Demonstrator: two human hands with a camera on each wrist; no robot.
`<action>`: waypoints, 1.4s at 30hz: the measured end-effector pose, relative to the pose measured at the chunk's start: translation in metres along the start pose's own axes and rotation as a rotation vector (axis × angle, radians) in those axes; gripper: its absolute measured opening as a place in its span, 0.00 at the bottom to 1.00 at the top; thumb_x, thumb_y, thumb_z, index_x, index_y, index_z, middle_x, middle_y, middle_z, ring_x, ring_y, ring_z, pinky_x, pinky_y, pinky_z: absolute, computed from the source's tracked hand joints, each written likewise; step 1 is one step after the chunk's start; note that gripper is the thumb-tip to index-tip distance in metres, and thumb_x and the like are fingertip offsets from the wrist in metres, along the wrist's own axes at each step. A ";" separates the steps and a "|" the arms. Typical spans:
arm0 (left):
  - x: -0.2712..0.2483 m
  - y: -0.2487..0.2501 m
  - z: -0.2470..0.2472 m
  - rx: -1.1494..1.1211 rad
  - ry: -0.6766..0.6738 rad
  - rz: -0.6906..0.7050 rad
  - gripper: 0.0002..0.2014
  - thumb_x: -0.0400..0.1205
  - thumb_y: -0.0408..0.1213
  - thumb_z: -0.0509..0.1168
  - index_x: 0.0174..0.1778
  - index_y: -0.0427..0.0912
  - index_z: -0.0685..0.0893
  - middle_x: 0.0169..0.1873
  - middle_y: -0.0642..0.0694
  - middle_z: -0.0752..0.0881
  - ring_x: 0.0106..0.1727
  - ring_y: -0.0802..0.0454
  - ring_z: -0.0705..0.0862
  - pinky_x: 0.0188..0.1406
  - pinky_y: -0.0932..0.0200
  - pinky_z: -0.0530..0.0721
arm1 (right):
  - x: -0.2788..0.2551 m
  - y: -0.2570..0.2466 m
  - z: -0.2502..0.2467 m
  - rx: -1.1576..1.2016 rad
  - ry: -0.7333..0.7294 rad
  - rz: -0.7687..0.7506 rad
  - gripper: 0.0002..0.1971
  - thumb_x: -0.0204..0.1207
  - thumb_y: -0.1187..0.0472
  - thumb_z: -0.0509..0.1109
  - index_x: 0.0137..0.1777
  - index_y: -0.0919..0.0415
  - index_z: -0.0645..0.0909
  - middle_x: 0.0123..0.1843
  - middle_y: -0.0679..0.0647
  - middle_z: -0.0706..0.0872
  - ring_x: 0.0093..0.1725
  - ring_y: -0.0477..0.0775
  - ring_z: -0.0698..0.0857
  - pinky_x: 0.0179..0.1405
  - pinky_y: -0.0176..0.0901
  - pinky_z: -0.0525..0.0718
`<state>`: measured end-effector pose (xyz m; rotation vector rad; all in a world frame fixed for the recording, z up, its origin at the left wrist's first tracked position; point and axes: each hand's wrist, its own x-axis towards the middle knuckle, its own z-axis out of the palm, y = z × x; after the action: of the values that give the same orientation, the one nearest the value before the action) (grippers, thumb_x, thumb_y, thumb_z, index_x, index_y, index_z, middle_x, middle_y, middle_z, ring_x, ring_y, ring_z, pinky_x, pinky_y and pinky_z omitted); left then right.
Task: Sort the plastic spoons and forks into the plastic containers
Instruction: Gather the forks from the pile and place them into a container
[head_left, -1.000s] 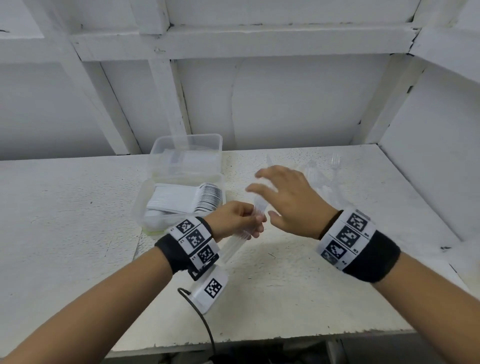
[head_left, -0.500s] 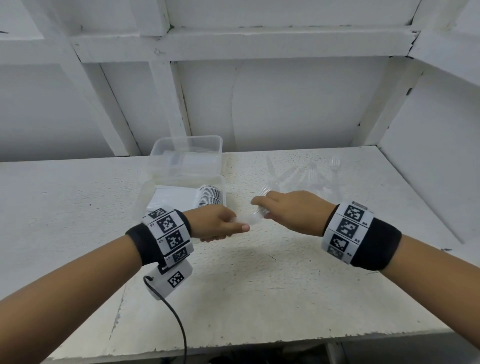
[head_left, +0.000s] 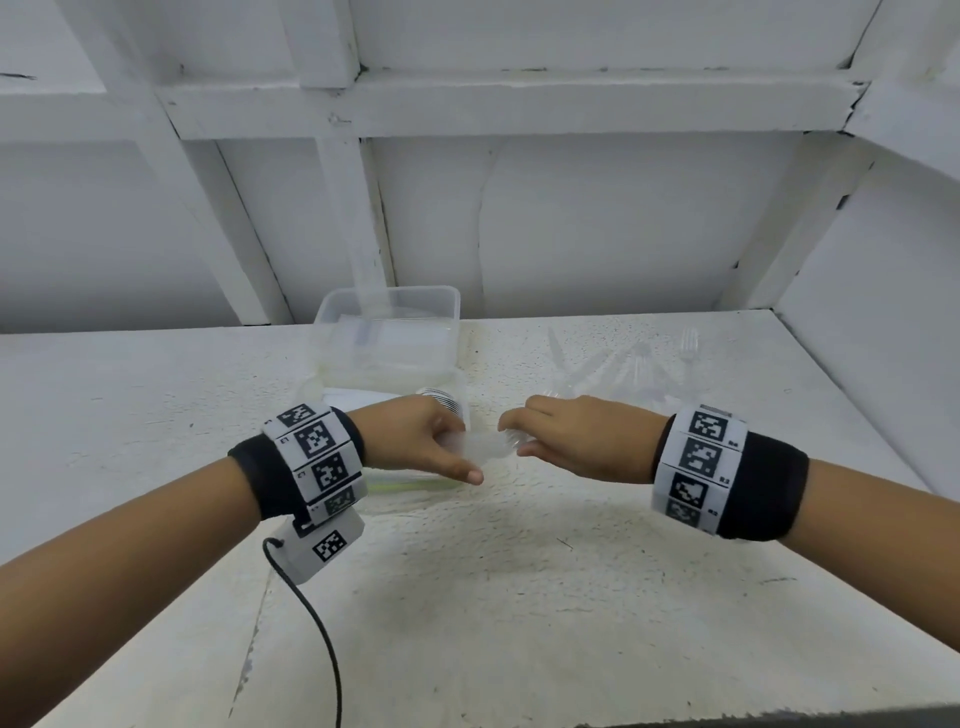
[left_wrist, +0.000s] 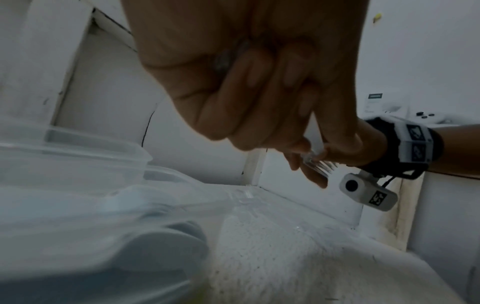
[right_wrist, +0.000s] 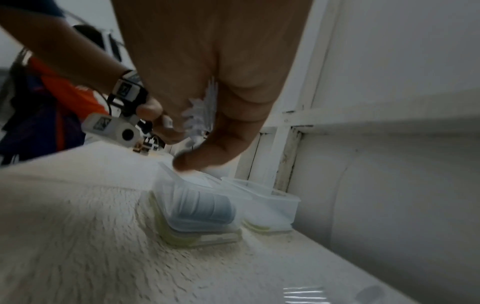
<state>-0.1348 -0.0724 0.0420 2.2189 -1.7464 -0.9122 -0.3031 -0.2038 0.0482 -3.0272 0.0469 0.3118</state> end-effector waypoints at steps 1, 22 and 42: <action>0.000 -0.002 -0.003 0.026 0.003 0.001 0.20 0.74 0.50 0.73 0.24 0.46 0.71 0.21 0.55 0.69 0.20 0.62 0.70 0.22 0.70 0.66 | 0.004 0.000 0.000 0.059 -0.014 0.005 0.19 0.86 0.54 0.52 0.74 0.56 0.65 0.63 0.55 0.76 0.42 0.51 0.76 0.42 0.33 0.70; 0.046 -0.182 -0.101 -0.096 0.379 -0.600 0.19 0.86 0.44 0.56 0.67 0.35 0.76 0.57 0.35 0.84 0.56 0.40 0.83 0.50 0.53 0.80 | 0.222 0.053 -0.028 0.290 -0.048 0.195 0.19 0.86 0.61 0.52 0.75 0.64 0.66 0.72 0.61 0.75 0.70 0.59 0.73 0.65 0.42 0.68; 0.060 -0.201 -0.091 -0.295 0.326 -0.625 0.11 0.84 0.30 0.58 0.34 0.41 0.76 0.30 0.48 0.84 0.22 0.63 0.83 0.31 0.62 0.81 | 0.274 0.045 -0.019 0.168 -0.289 0.243 0.19 0.80 0.62 0.64 0.71 0.60 0.76 0.72 0.57 0.77 0.69 0.57 0.77 0.63 0.41 0.72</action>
<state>0.0883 -0.0893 -0.0051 2.5499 -0.7282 -0.7783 -0.0328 -0.2565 0.0062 -2.7800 0.3990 0.7223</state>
